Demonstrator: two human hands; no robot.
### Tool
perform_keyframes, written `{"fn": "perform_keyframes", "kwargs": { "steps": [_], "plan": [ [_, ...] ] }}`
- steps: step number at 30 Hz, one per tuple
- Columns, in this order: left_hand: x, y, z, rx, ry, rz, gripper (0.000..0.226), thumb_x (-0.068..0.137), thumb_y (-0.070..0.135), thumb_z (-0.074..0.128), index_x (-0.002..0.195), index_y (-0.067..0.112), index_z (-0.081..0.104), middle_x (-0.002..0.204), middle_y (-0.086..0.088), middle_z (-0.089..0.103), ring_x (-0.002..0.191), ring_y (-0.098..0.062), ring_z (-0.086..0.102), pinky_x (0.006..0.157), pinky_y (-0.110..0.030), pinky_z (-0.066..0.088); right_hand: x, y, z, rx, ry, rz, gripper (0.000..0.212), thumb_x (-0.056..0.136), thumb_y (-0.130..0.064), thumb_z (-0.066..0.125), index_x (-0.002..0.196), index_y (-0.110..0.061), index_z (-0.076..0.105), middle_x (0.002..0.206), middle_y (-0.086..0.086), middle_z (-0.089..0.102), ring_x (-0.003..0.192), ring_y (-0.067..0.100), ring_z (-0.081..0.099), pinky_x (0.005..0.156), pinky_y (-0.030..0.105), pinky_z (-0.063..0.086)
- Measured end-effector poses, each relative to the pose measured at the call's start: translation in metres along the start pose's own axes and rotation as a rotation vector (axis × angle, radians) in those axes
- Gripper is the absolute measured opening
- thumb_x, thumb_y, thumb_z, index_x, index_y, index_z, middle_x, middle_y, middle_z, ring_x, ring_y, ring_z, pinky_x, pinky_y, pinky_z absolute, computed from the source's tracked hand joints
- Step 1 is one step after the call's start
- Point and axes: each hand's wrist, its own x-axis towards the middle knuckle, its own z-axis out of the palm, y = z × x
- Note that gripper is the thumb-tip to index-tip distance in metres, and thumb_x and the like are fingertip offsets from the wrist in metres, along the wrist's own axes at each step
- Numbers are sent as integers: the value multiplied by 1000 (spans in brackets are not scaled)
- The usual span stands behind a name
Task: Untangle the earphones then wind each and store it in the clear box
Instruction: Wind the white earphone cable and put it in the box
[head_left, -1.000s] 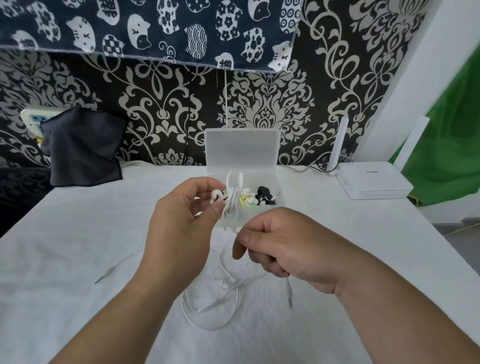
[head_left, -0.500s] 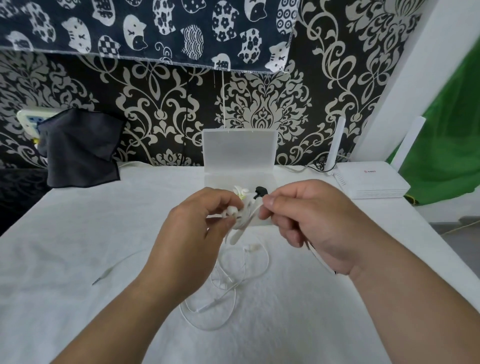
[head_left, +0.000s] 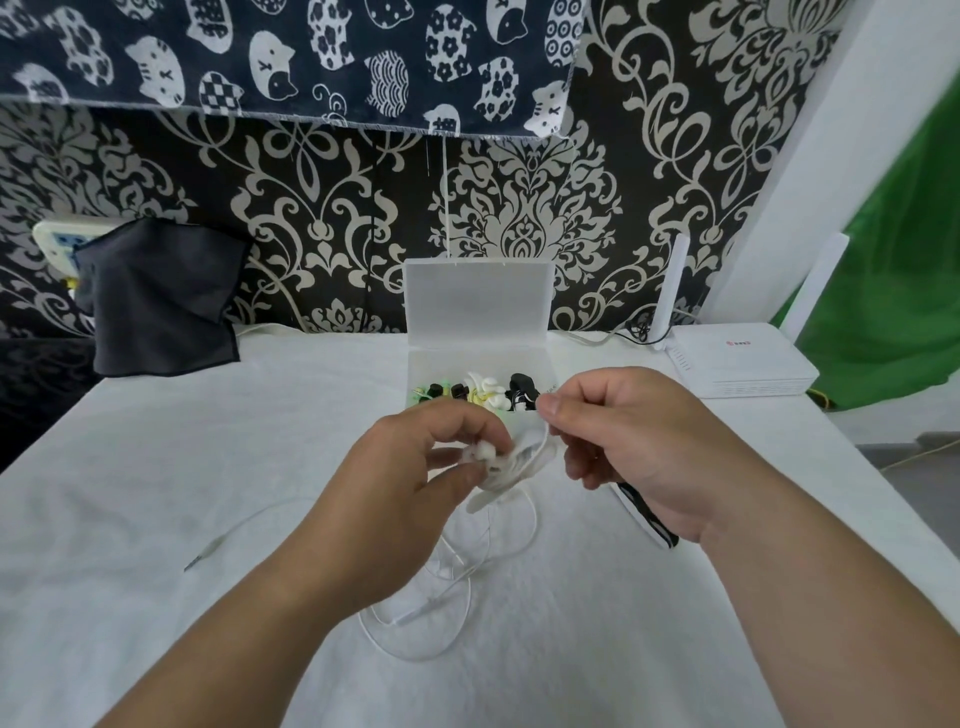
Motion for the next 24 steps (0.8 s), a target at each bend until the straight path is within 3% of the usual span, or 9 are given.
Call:
{"fn": "perform_keyframes", "kwargs": {
  "steps": [7, 12, 15, 17, 21, 24],
  "plan": [
    [1, 2, -3, -95, 39, -39, 35, 92, -5, 61, 84, 27, 71, 89, 9, 71, 75, -2, 68, 69, -10, 47, -1, -3, -2, 99, 6, 11, 27, 95, -15, 63, 70, -8, 60, 64, 6, 52, 52, 15, 51, 49, 24, 41],
    [-1, 3, -1, -47, -15, 1, 41, 92, -5, 61, 83, 34, 69, 91, 15, 70, 90, -4, 69, 75, -12, 48, 0, -1, -1, 67, -6, -3, 27, 94, -19, 65, 69, -9, 63, 66, 4, 57, 56, 15, 54, 52, 26, 43],
    [-2, 5, 2, 71, -24, 92, 45, 87, -10, 63, 80, 34, 68, 93, 11, 69, 93, -11, 67, 81, -16, 49, 0, 1, 5, 43, -71, -8, 23, 94, -20, 66, 73, -12, 67, 73, 5, 66, 69, 16, 62, 63, 33, 53],
    [-4, 8, 4, 104, -15, 130, 47, 83, -14, 64, 79, 33, 68, 89, 9, 68, 91, -13, 65, 79, -11, 46, -1, 4, 10, 77, -142, 50, 20, 96, -22, 63, 79, -11, 68, 79, 10, 69, 73, 18, 66, 69, 35, 57],
    [-6, 10, 3, 113, 22, 114, 48, 81, -16, 65, 78, 32, 67, 90, 13, 70, 97, -8, 64, 80, -6, 43, -5, 6, 20, 225, -226, 110, 24, 99, -22, 58, 94, 1, 62, 87, 23, 72, 81, 37, 73, 61, 36, 60],
    [-7, 19, 4, 50, 111, 71, 44, 81, -13, 68, 84, 31, 65, 94, 21, 69, 98, 5, 61, 78, -1, 40, -5, 5, 27, 330, -180, 49, 18, 99, -18, 58, 88, -4, 60, 75, 13, 72, 71, 31, 72, 58, 33, 59]
  ]
}}
